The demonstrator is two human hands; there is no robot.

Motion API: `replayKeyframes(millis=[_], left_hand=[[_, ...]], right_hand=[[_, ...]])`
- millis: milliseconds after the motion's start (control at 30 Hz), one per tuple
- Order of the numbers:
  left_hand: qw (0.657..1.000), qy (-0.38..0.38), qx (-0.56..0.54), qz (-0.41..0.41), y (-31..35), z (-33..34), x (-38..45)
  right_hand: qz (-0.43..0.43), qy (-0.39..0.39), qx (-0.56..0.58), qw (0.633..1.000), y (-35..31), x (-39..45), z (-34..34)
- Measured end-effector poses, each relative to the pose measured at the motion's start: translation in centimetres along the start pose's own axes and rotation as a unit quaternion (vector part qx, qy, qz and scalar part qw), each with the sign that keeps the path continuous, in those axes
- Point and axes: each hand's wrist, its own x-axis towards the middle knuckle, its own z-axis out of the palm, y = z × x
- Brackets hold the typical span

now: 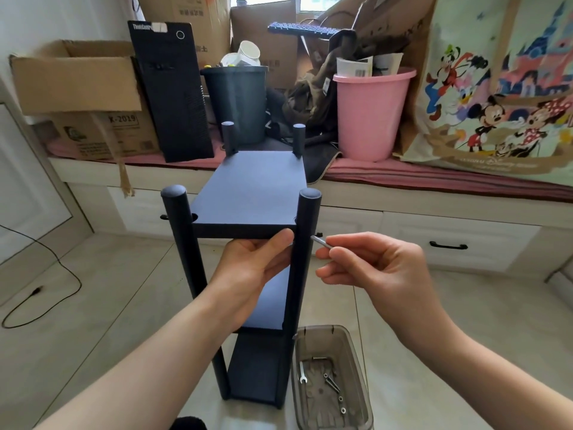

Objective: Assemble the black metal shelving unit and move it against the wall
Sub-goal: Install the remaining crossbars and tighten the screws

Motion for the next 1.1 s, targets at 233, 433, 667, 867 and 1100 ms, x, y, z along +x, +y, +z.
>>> replayKeyframes(millis=[233,433,667,867,1100], left_hand=[[1.000,-0.004,0.002,0.007,-0.1,-0.2,0.1],[1.000,-0.013,0.016,0.011,0.0,-0.4,0.1],[1.000,-0.016,0.016,0.012,0.1,-0.5,0.0],[1.000,-0.020,0.007,0.013,0.2,-0.4,-0.1],[1.000,-0.026,0.002,0.014,0.3,-0.5,-0.2]], right_hand=[[-0.039,0.002,-0.040,0.998,0.3,-0.1,0.7],[-0.061,0.002,-0.063,0.996,0.4,0.0,0.9],[-0.067,0.000,-0.074,0.995,0.6,0.1,0.9],[-0.068,-0.003,-0.087,0.994,0.7,0.4,1.0],[-0.063,-0.005,-0.089,0.994,0.8,0.8,1.3]])
